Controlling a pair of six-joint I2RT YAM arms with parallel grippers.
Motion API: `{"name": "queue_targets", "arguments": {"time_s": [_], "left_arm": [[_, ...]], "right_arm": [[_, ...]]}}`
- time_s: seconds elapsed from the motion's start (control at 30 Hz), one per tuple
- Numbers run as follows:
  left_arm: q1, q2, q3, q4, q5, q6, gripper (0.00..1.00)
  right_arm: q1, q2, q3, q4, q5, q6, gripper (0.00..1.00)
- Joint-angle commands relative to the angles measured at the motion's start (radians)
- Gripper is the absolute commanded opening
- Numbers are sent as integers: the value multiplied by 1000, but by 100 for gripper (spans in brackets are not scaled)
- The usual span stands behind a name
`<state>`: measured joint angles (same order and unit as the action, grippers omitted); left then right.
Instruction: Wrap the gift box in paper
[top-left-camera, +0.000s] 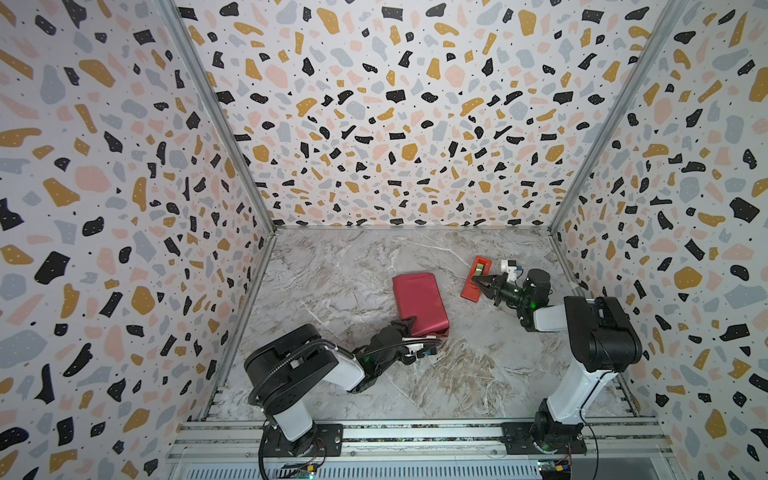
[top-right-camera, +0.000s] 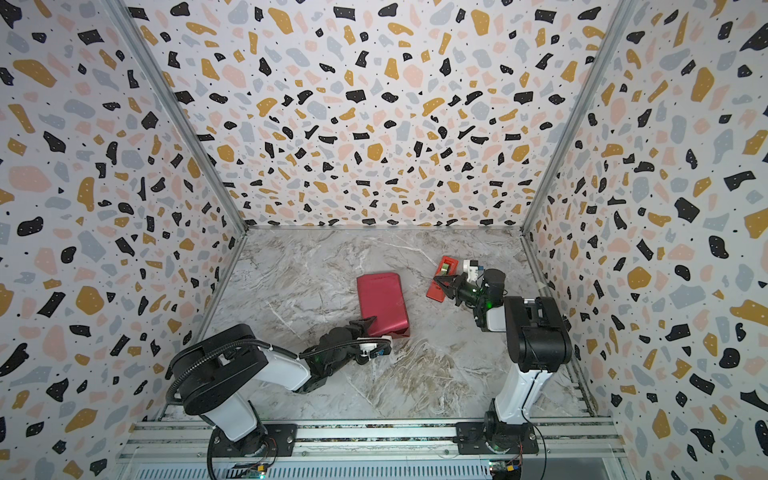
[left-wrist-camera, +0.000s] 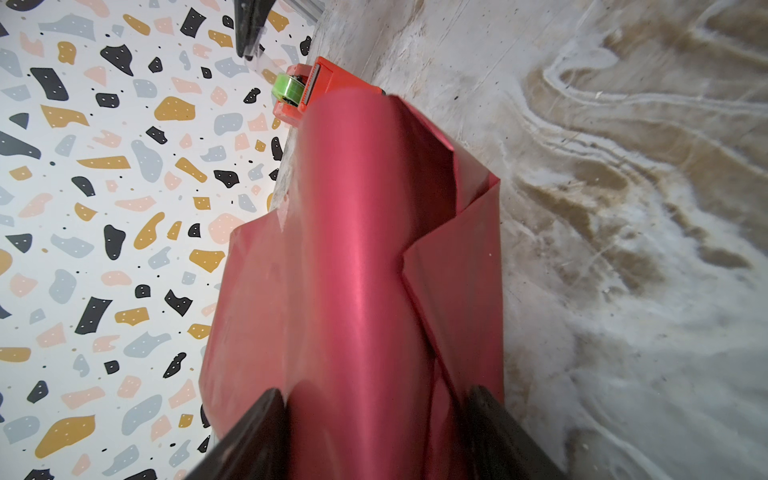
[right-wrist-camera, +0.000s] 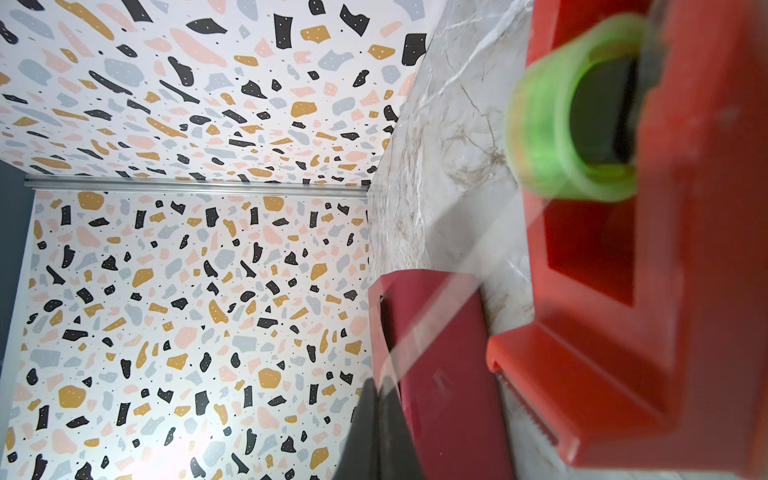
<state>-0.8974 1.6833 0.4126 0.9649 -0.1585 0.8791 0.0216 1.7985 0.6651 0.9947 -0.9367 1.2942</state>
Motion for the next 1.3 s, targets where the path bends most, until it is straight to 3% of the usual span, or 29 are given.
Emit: {"name": "queue_targets", "arguments": {"time_s": [0.0, 0.43, 0.83, 1.1, 1.27], "left_arm": [[9, 4, 4, -63, 15, -15, 68], [8, 1, 6, -68, 17, -15, 68], [8, 0, 5, -73, 17, -17, 67], [8, 0, 7, -76, 17, -17, 67], [8, -2, 8, -78, 19, -17, 67]], "right_arm": [[24, -49, -27, -29, -28, -47, 0], [56, 12, -91, -119, 31, -177, 0], [47, 119, -64, -304, 182, -346, 0], [42, 54, -36, -515, 350, -484, 0], [54, -57, -67, -471, 292, -547, 0]]}}
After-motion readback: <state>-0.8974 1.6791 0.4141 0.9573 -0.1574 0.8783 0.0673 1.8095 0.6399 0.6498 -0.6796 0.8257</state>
